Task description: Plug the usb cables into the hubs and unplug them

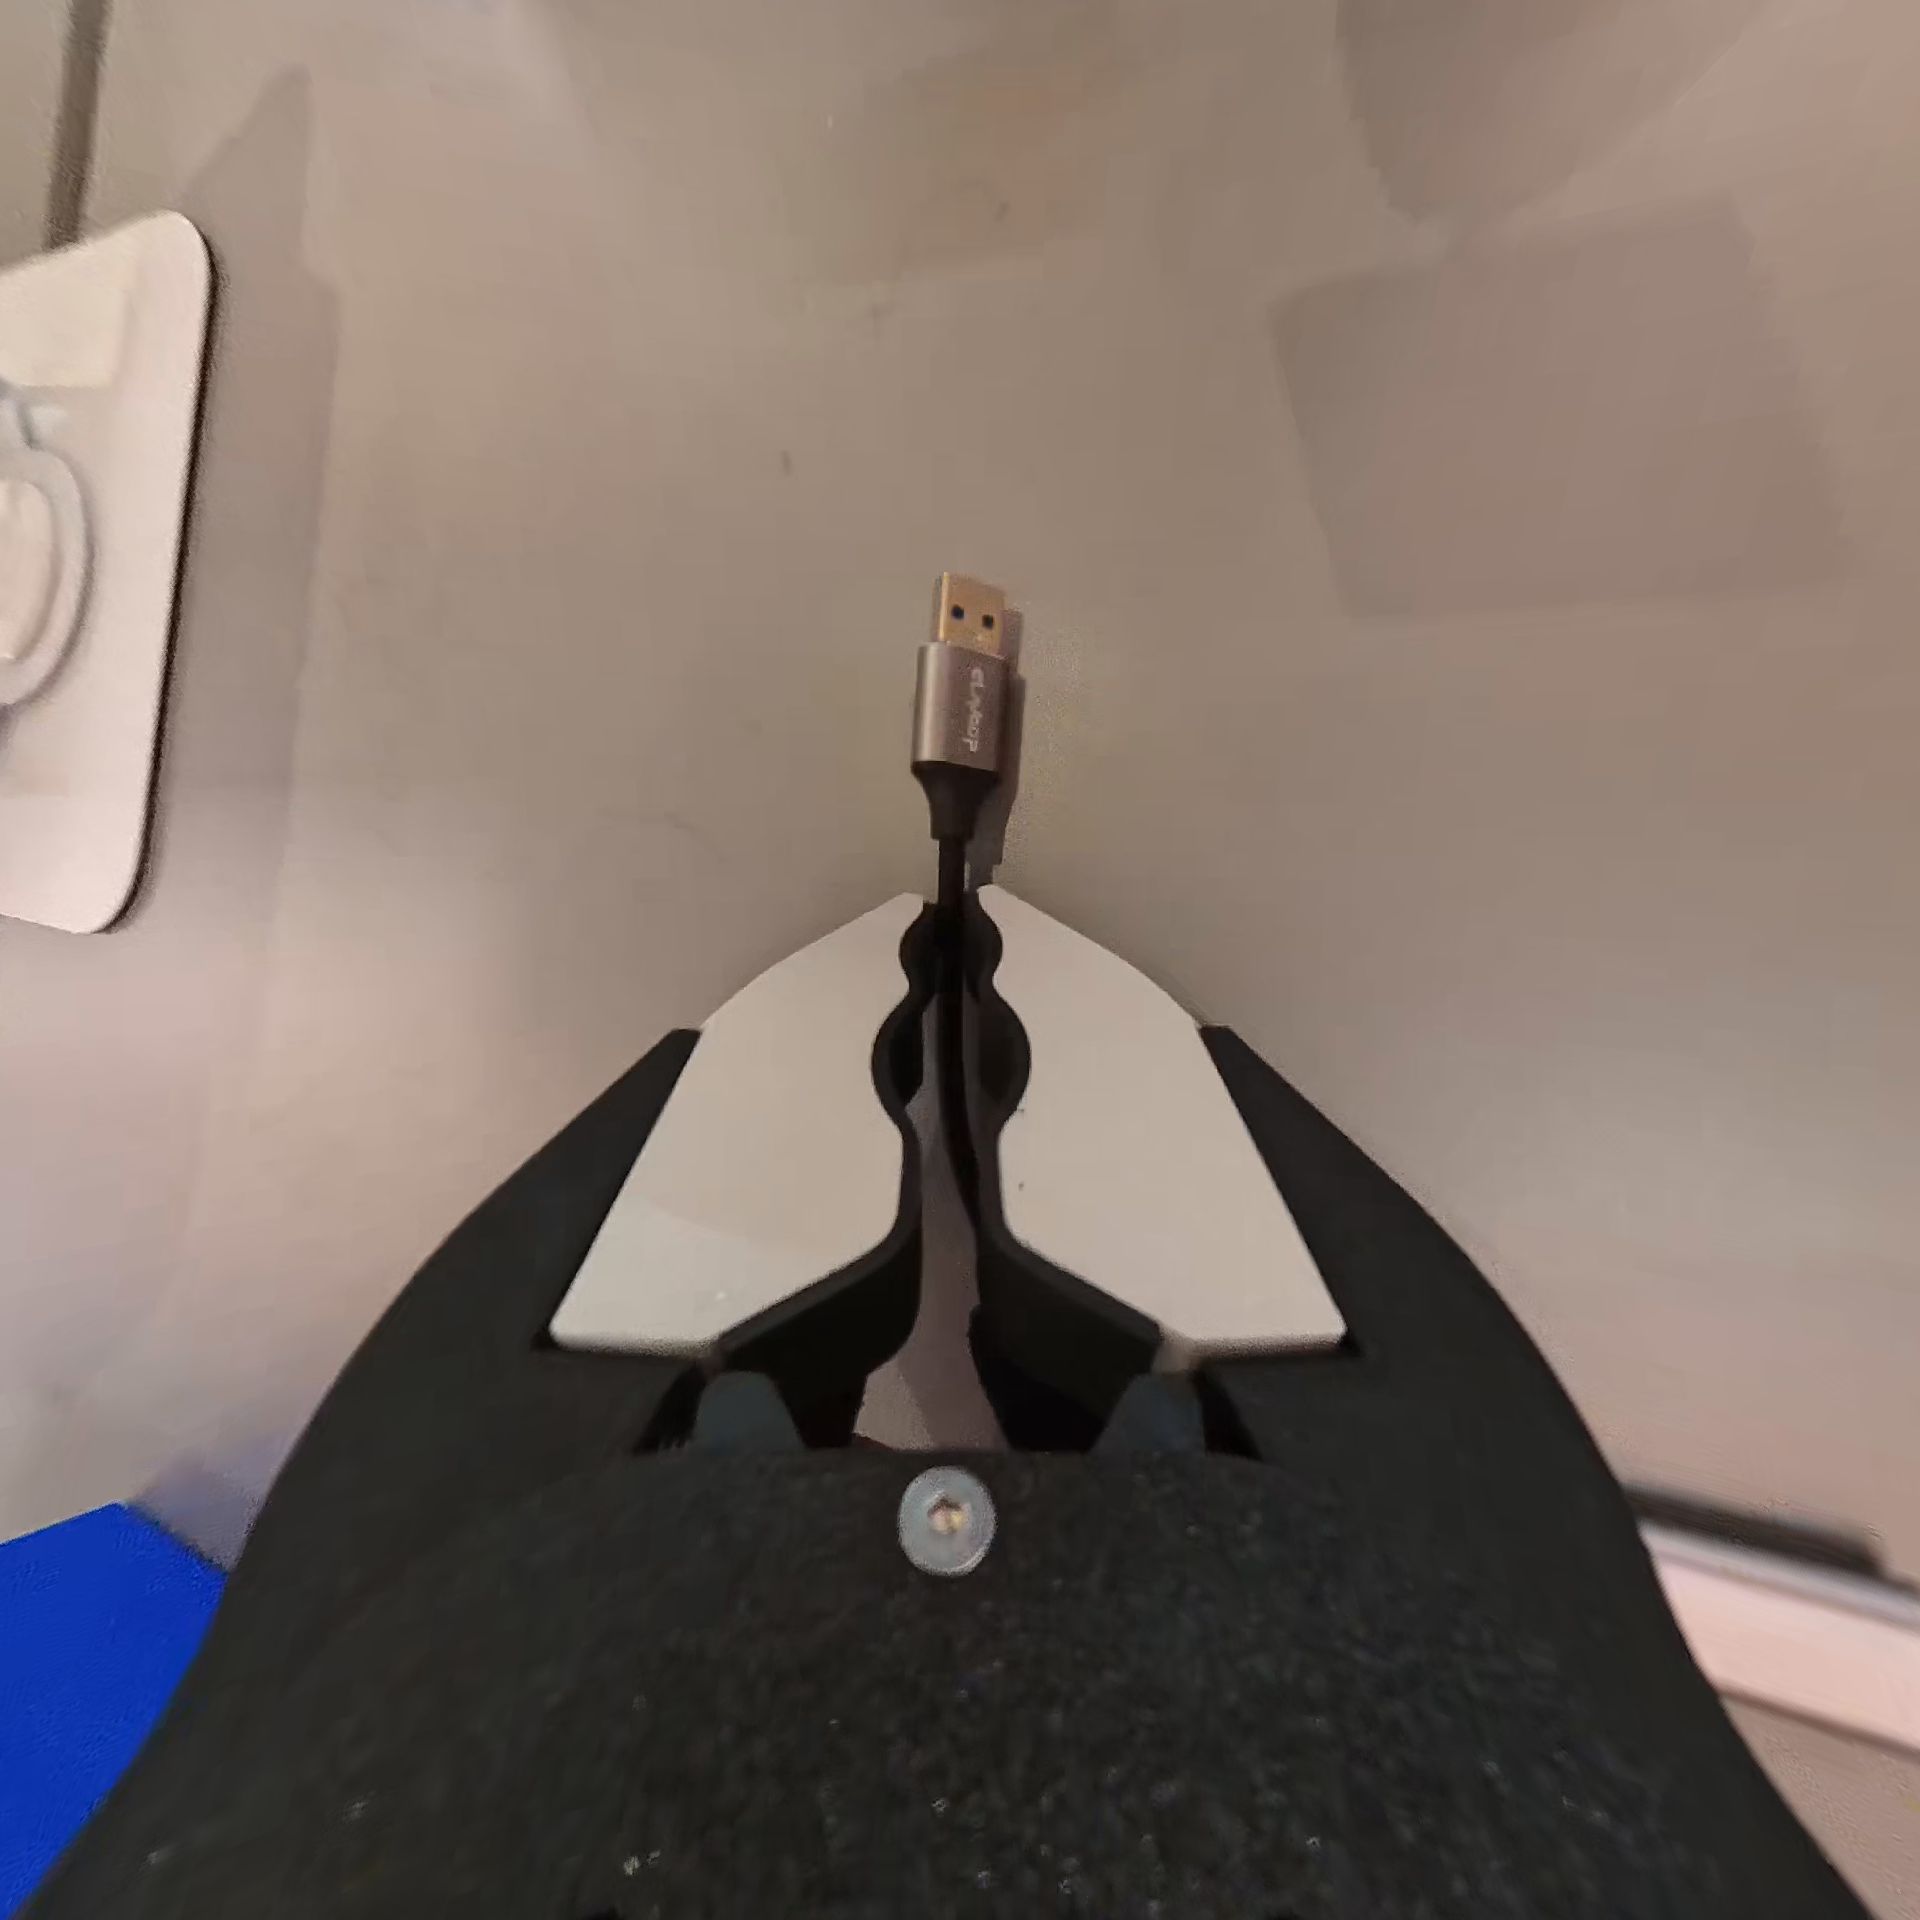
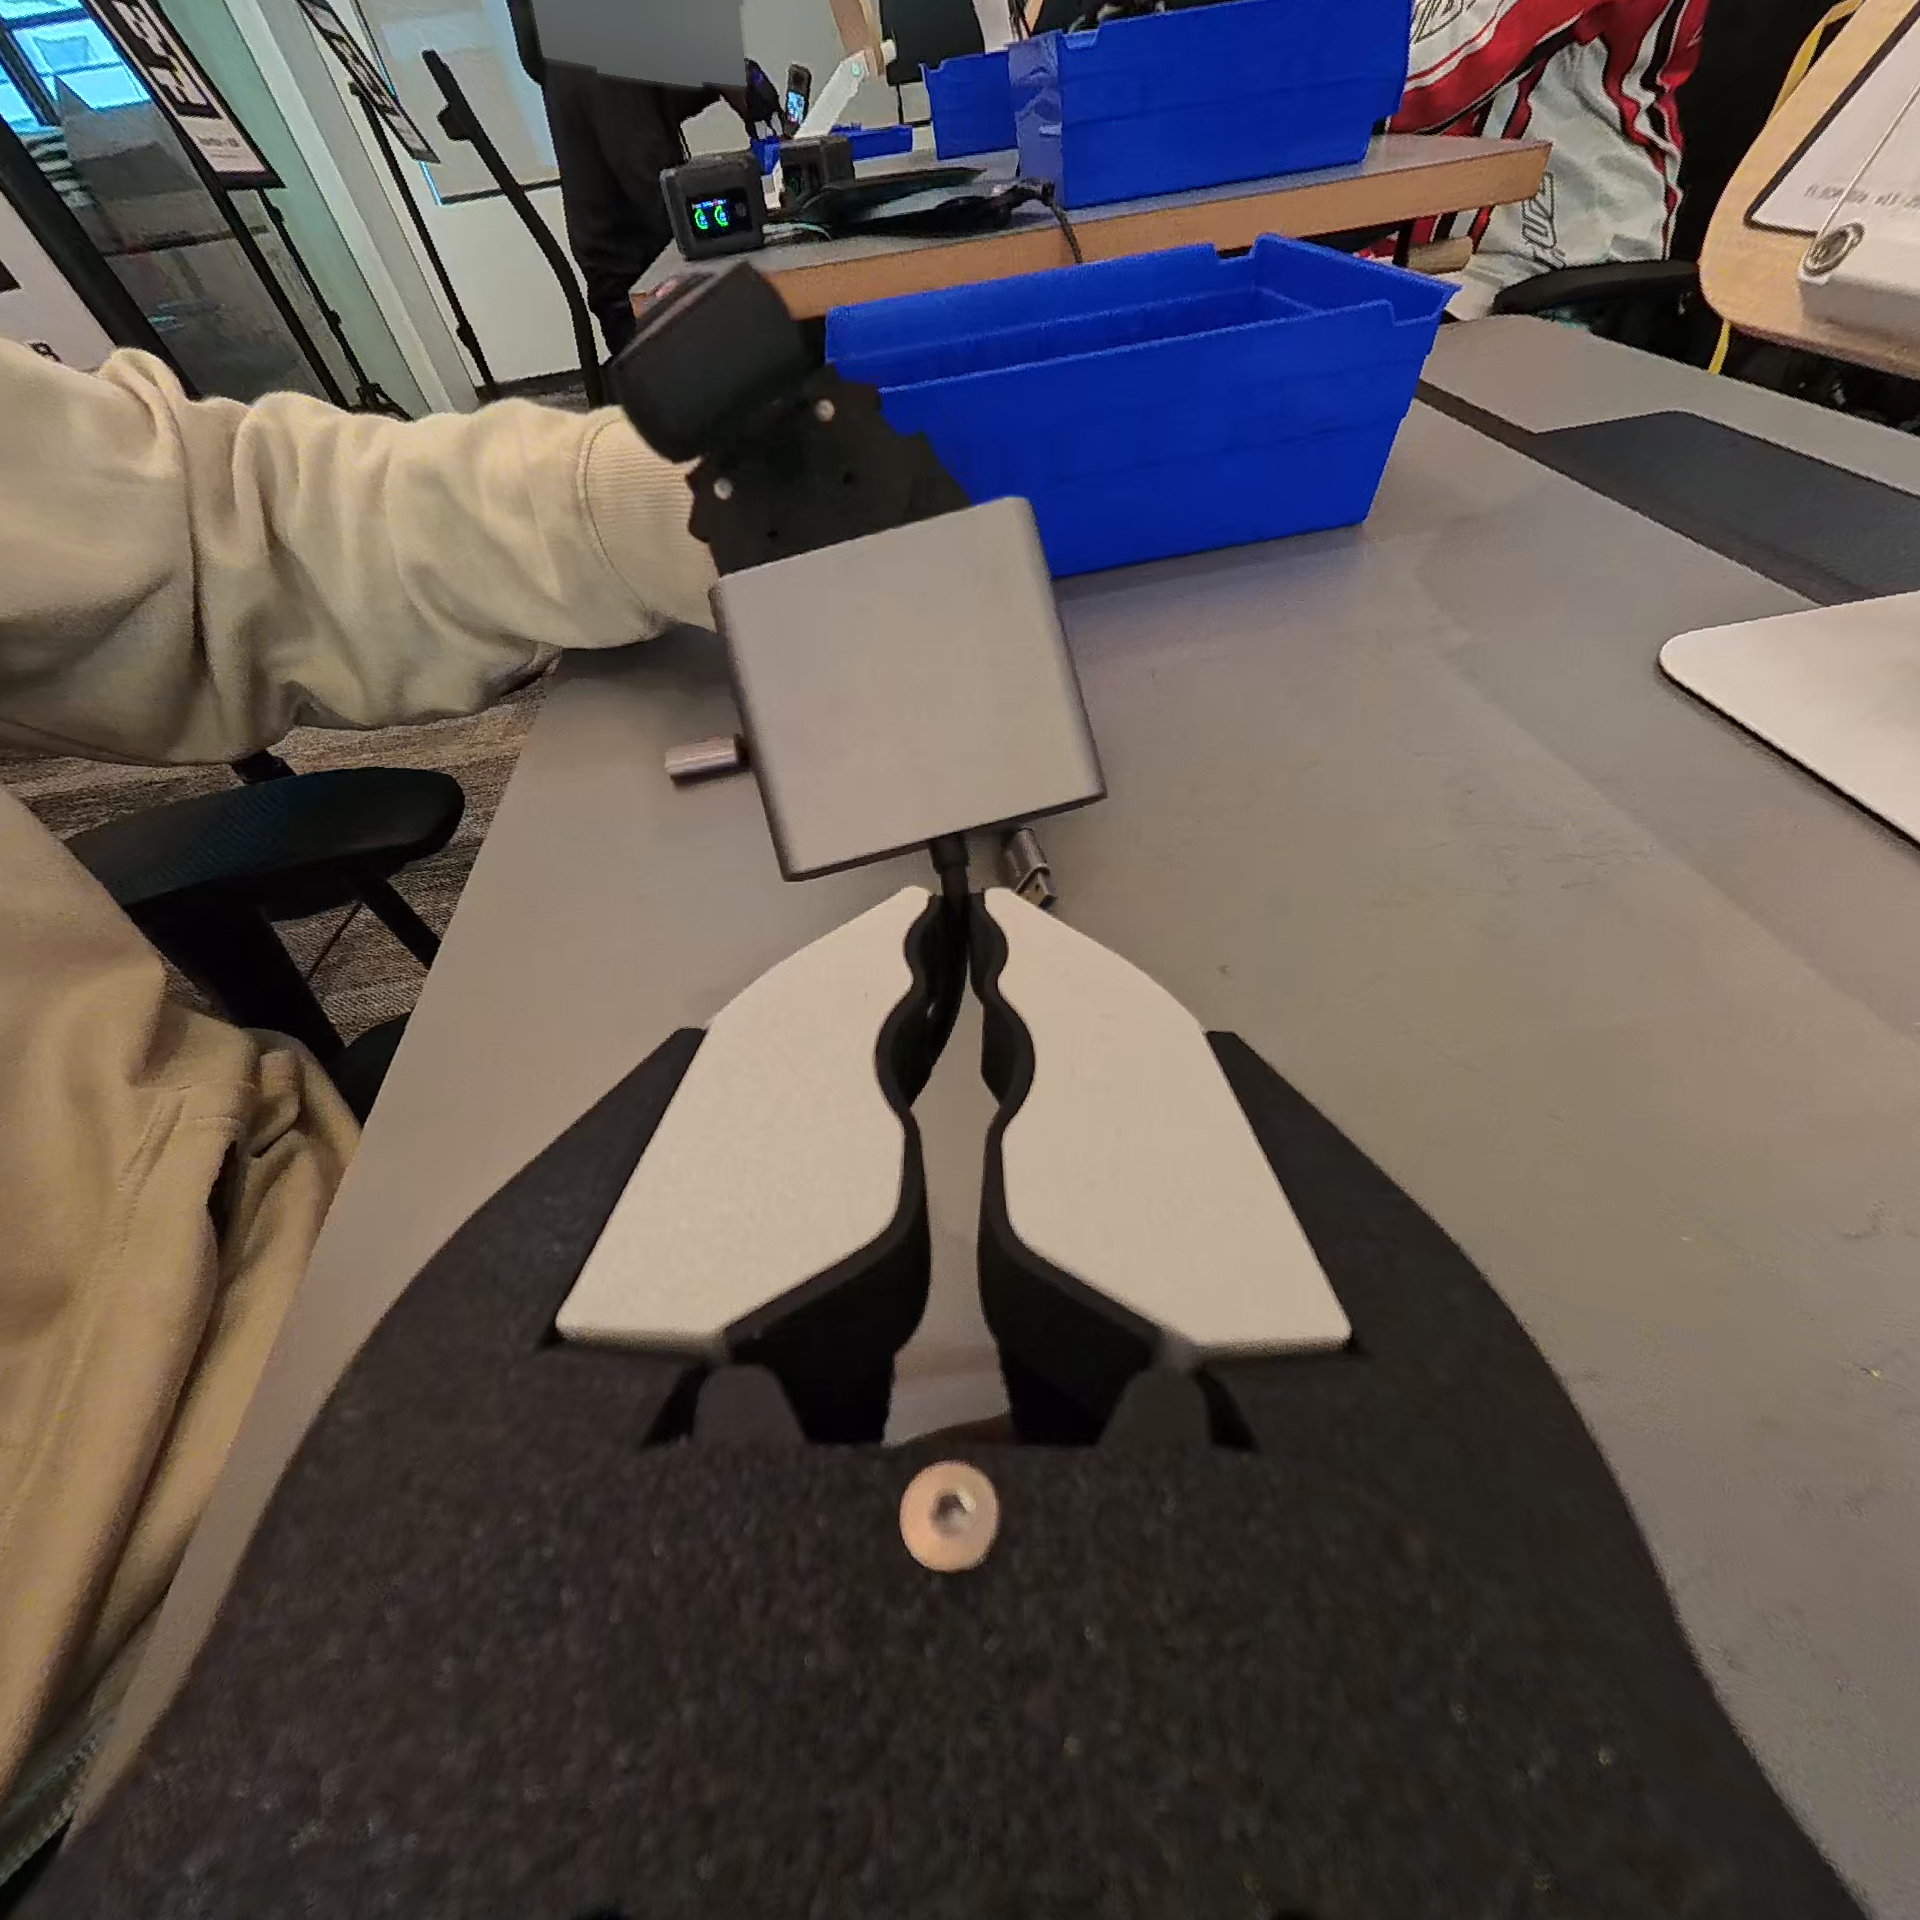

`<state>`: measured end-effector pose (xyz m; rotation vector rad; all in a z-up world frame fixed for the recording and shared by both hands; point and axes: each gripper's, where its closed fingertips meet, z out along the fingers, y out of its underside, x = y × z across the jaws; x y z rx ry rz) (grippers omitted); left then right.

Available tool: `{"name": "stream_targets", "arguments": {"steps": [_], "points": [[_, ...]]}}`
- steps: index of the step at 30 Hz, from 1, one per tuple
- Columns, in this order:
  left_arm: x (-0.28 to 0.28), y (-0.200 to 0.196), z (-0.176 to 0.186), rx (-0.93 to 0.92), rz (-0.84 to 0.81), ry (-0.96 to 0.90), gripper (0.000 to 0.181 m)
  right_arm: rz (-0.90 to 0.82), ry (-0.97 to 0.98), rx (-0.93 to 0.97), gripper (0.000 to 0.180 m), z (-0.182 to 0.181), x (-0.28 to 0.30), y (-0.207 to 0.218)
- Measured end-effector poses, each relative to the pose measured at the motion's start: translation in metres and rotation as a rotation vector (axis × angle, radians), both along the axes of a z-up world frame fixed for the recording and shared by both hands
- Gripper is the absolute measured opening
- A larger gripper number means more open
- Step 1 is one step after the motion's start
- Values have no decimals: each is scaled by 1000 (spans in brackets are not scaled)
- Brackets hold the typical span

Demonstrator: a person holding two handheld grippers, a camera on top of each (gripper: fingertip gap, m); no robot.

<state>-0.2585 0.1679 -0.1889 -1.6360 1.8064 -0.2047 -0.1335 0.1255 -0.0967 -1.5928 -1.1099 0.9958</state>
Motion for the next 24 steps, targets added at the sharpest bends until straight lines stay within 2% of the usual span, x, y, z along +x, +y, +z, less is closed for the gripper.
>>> {"name": "stream_targets", "arguments": {"steps": [4, 7, 11, 15, 24], "points": [[1, 1, 0, 28, 30, -15, 4, -23, 2, -4, 4, -1, 4, 4], [-1, -3, 3, -41, 65, -40, 3, -39, 4, -6, 4, -1, 6, 6], [-6, -5, 33, -6, 79, -115, 3, -64, -29, 13, 4, -5, 7, 9], [-7, -23, 67, 56, 28, -138, 3, -68, -59, 27, 4, -9, 5, 9], [-2, -55, 114, 70, -52, -211, 3, -54, -48, 108, 4, -2, 1, 3]]}}
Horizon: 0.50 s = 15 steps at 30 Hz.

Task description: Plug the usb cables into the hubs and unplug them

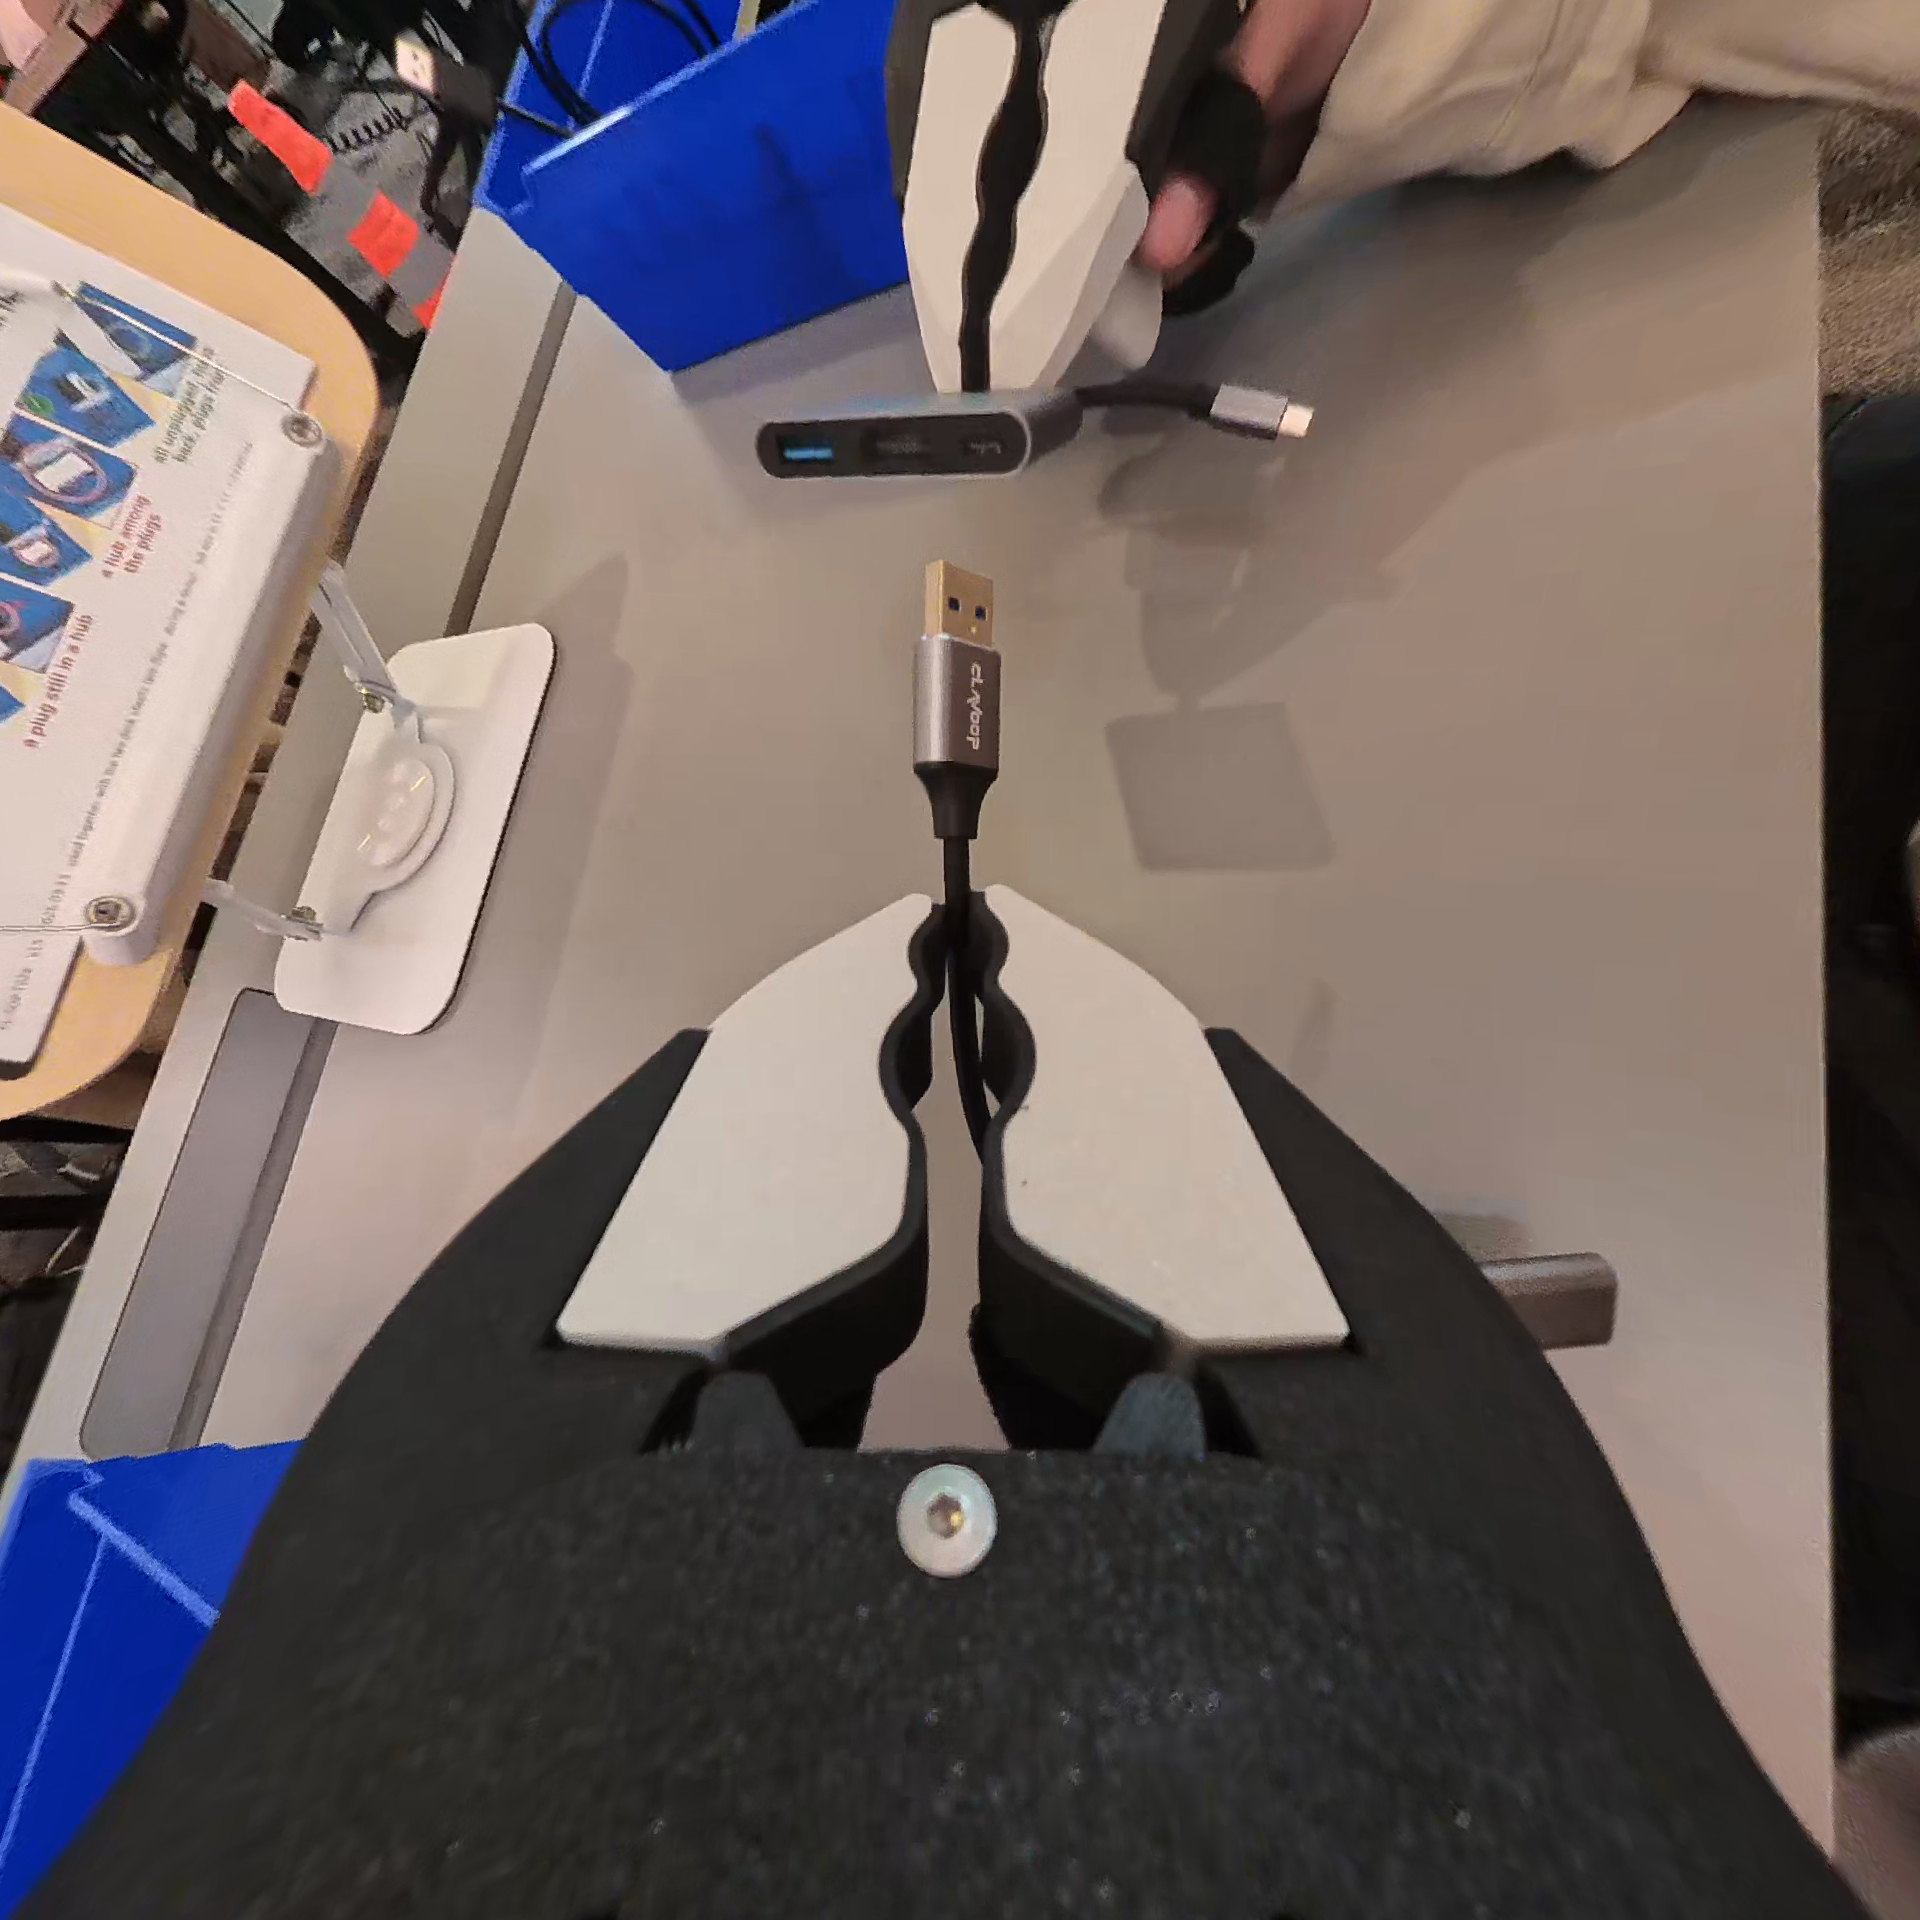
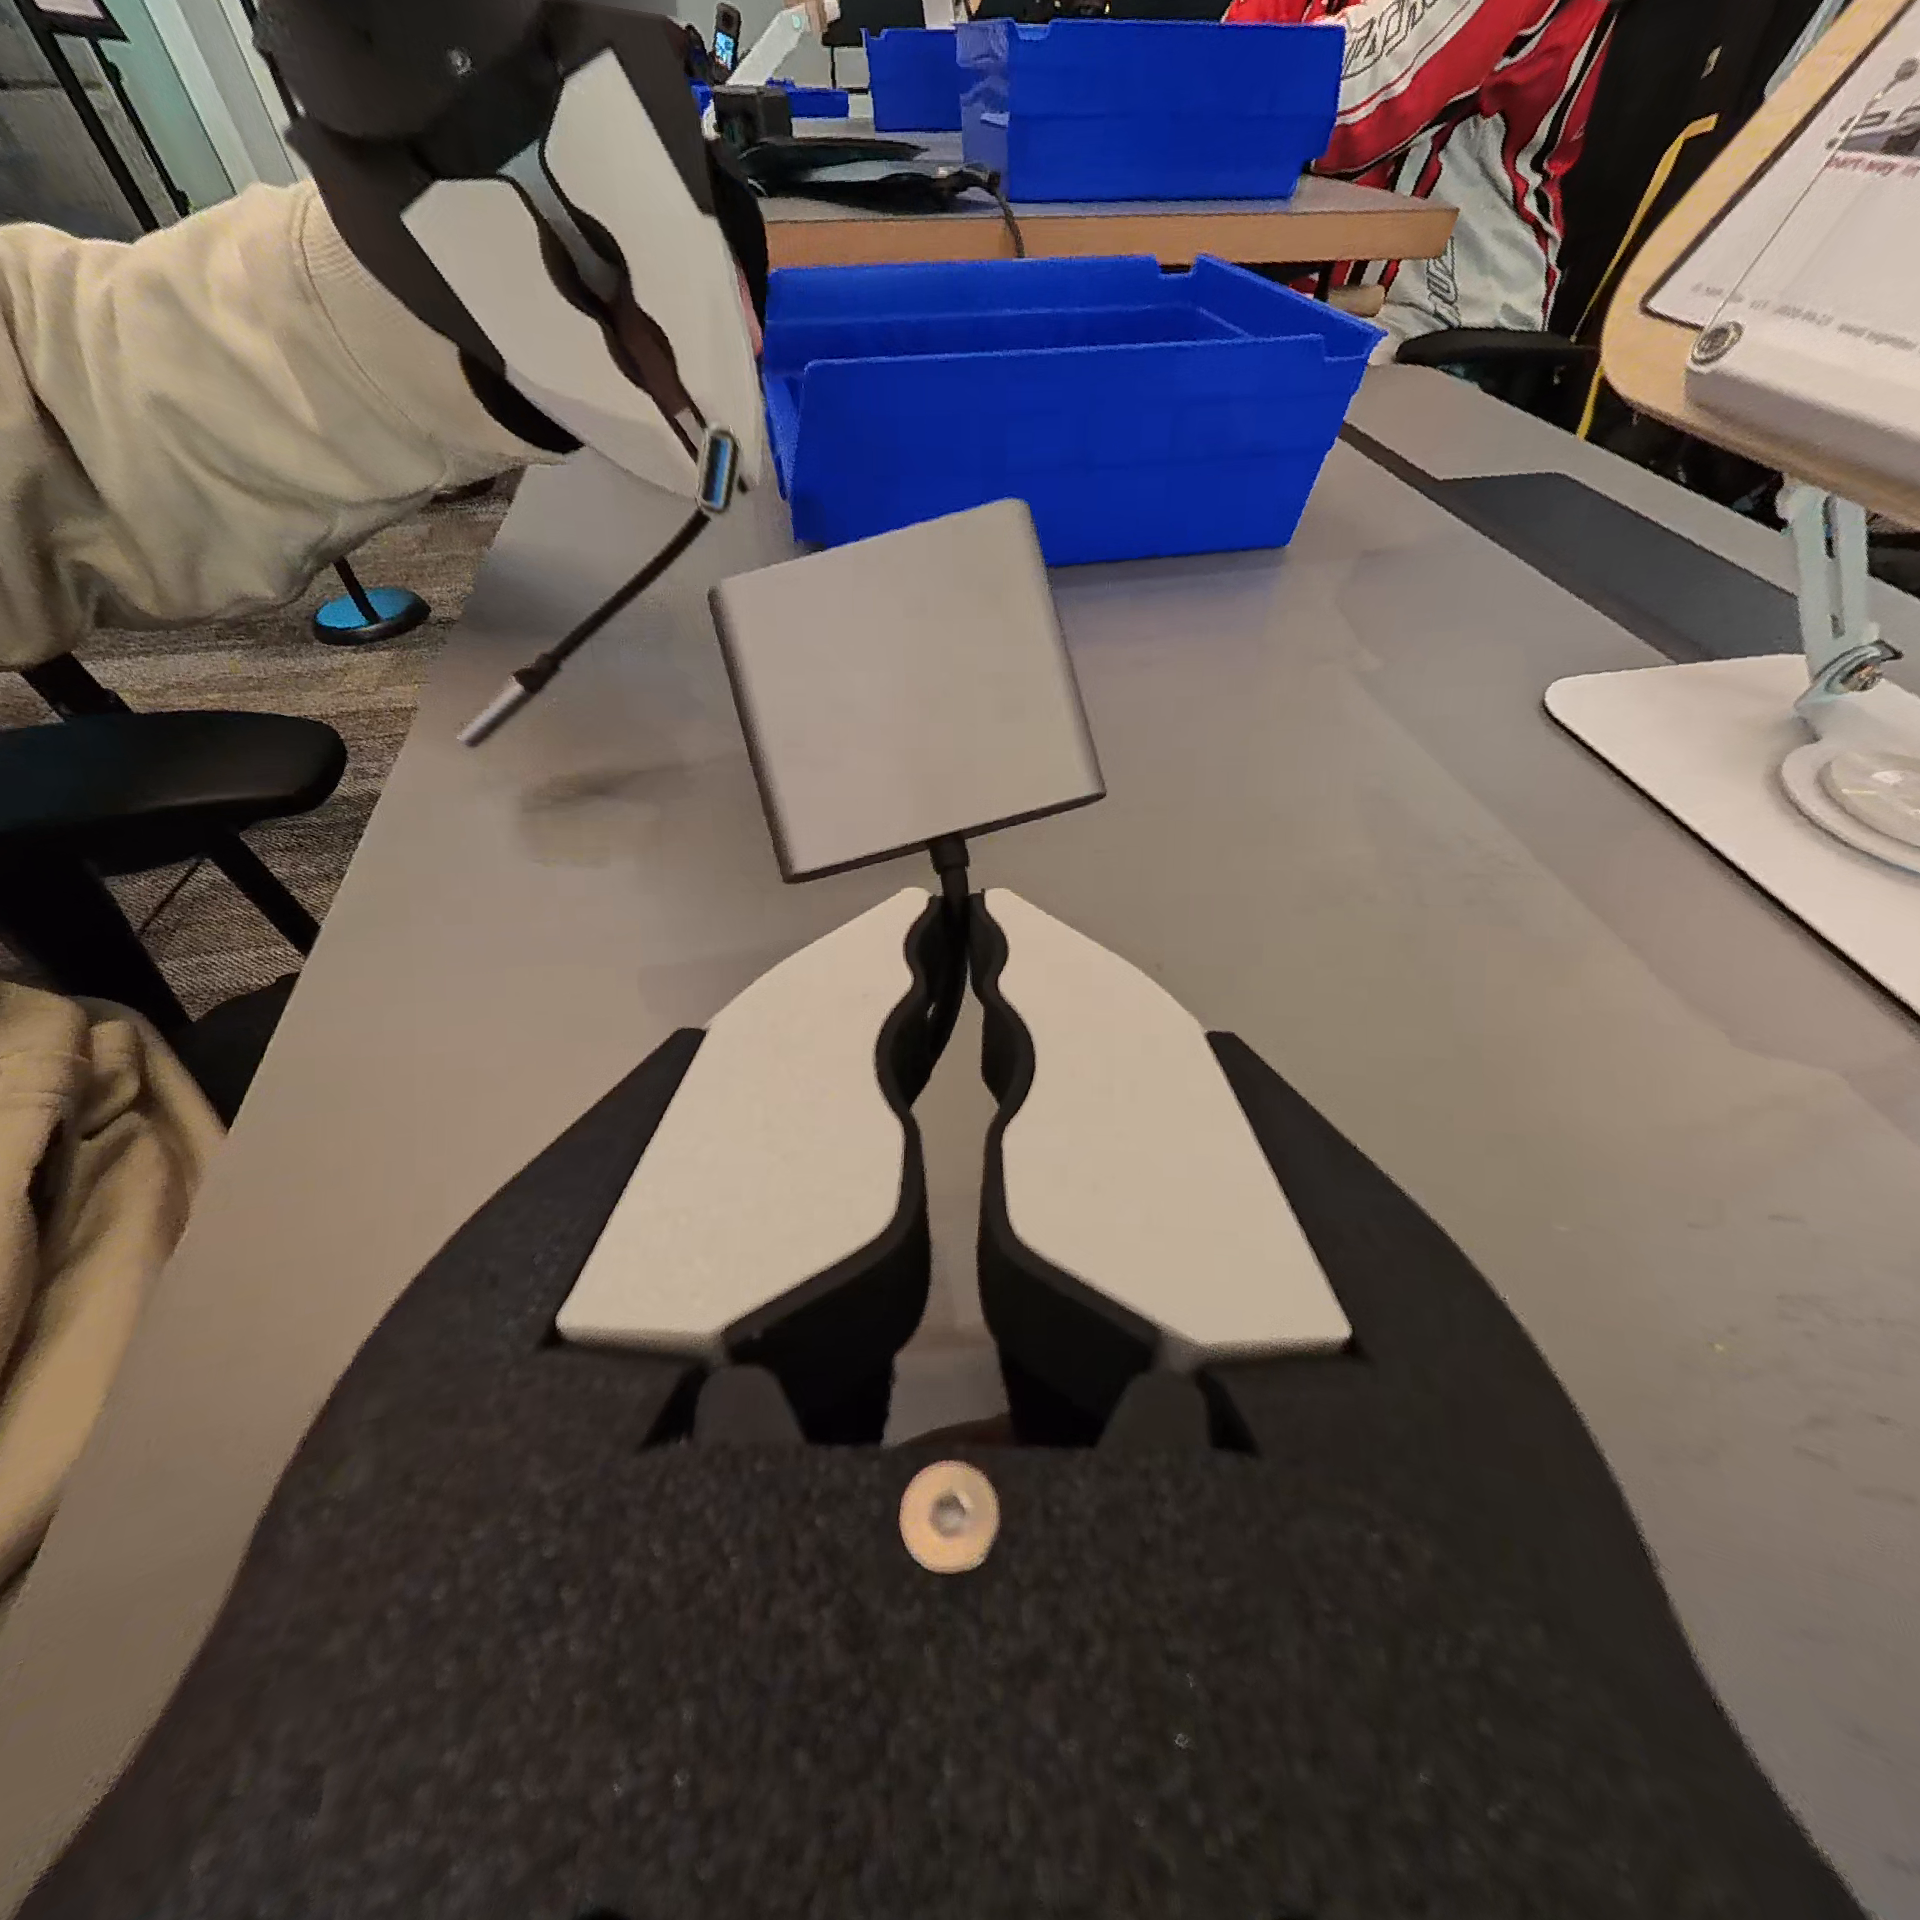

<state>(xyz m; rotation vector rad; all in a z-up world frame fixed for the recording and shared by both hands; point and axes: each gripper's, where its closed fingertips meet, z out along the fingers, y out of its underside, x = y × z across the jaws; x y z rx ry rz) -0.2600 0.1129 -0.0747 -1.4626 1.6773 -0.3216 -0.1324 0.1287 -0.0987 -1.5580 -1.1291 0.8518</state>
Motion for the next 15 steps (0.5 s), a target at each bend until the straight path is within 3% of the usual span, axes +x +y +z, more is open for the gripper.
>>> {"name": "stream_targets", "arguments": {"steps": [15], "points": [[-3, 9, 8, 10, 27, -10, 3, 0, -30, 24, 4, -4, -3, -1]]}}
